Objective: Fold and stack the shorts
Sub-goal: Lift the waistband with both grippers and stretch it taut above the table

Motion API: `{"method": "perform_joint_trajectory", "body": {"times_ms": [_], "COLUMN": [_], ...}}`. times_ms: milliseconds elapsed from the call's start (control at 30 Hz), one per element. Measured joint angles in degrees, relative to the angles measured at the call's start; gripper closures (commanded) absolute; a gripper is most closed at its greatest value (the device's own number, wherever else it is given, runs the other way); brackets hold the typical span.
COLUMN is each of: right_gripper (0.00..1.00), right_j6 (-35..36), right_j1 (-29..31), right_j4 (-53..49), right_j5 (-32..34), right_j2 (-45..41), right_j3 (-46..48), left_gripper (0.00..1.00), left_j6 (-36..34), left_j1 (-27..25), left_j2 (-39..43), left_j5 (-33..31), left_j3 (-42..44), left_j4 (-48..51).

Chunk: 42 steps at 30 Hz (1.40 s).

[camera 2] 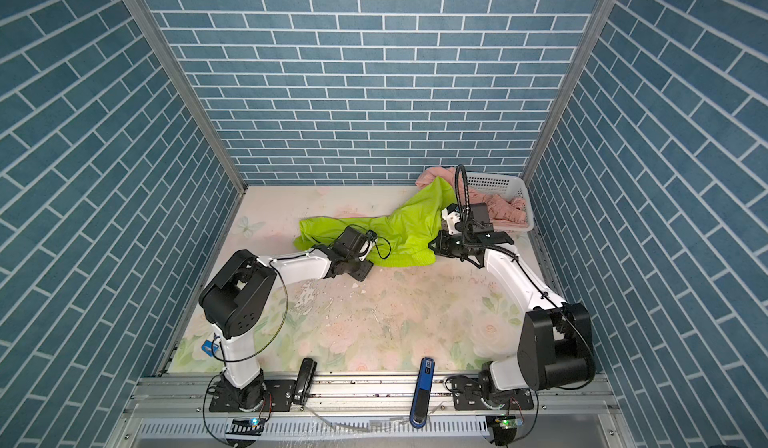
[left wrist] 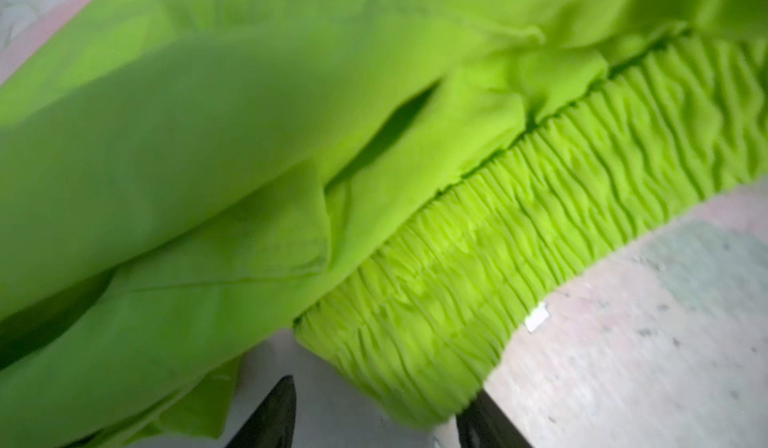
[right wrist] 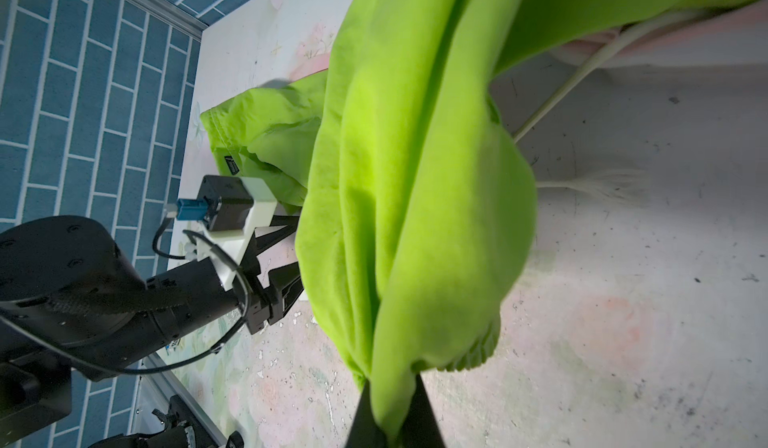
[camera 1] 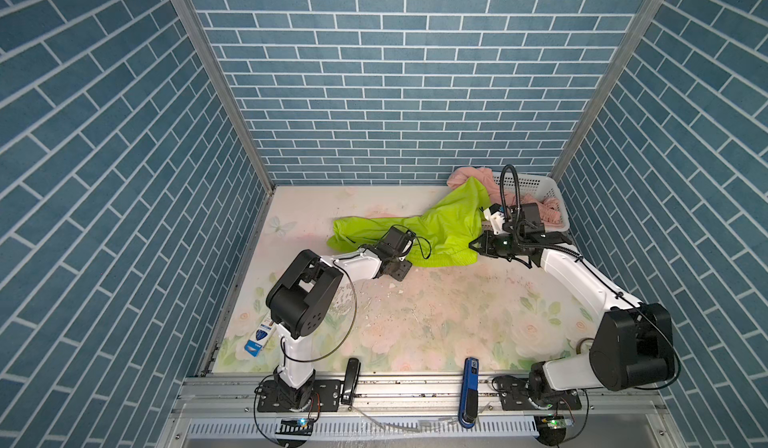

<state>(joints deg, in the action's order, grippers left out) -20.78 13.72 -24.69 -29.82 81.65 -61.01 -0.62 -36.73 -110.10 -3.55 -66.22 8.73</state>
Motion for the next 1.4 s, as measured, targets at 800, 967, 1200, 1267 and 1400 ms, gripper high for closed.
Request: {"method": "perform_joint_trajectory", "body": {"times_ms": [800,967,1200,1267,1400], "right_gripper": [1.00,1.00,1.00,1.00,1.00], "right_j6": [5.8,5.6,6.2,6.9,8.6], "right_j1": [6.5,7.7,16.9,19.5,23.6], "right_j4": [-18.8,-21.7,-28.8,-31.9,-37.5], "right_j5": [0.5,-0.5,1.7,3.0,4.8], "right_j2": [-2.6,-6.0,-7.6,-5.5,0.0], "right_j3": [-23.7,-29.7,-45.7,-51.7,-62.9], "left_gripper": [1.00,1.00,1.00,1.00,1.00], "left_j6": [3.1,3.2,2.3,1.8,0.7], "left_j1": [0.5,0.5,0.5,0.5,0.5], "left_j2": [37.8,41.7,42.6,42.0,40.0], "left_j5": [-5.4,-5.9,-7.0,-7.5,-8.0], "left_j3": [-21.4,-32.2,-45.0,-49.9,-60.4], "left_j4": [44.2,56.0,66.2,68.6,71.9]}}
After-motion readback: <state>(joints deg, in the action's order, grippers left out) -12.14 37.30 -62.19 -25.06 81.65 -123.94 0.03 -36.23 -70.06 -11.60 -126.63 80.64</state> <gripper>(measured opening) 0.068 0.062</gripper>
